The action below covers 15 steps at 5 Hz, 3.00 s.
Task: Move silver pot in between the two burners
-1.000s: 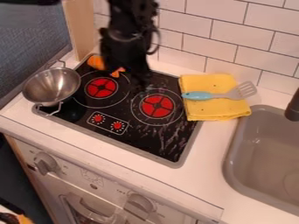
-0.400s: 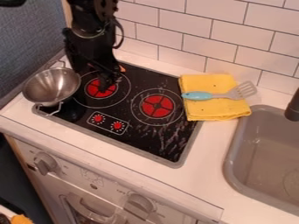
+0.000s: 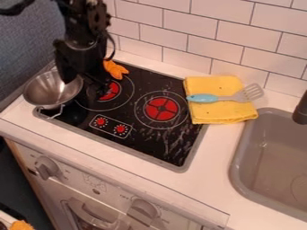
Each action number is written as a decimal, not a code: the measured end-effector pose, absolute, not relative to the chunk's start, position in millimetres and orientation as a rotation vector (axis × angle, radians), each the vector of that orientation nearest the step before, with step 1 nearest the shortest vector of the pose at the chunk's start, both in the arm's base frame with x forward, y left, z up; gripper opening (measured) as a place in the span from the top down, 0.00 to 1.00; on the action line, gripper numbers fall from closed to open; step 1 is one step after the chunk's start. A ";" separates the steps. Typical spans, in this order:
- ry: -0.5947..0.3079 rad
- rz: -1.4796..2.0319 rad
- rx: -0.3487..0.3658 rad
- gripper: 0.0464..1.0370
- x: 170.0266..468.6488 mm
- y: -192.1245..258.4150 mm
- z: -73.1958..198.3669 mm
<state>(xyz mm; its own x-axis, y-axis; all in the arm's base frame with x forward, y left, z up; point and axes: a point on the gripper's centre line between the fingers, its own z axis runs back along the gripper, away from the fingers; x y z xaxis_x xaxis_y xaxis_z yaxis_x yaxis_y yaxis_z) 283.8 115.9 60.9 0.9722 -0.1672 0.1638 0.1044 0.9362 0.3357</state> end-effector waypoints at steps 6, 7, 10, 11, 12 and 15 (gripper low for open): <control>-0.067 -0.106 0.339 0.71 288.9 156.5 16.4; -0.067 -0.117 0.338 0.90 289.3 155.8 16.8; -0.054 -0.171 0.367 0.97 290.5 150.7 22.3; -0.094 -0.210 0.387 0.97 295.8 136.1 39.0; -0.145 -0.285 0.408 0.97 304.6 111.7 53.5; -0.306 -0.568 0.356 0.97 369.3 32.1 58.1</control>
<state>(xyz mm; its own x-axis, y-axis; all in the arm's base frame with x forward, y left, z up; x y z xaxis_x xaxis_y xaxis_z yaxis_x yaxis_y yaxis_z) 369.3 32.1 58.1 0.8012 -0.5699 0.1824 0.4659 0.7855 0.4074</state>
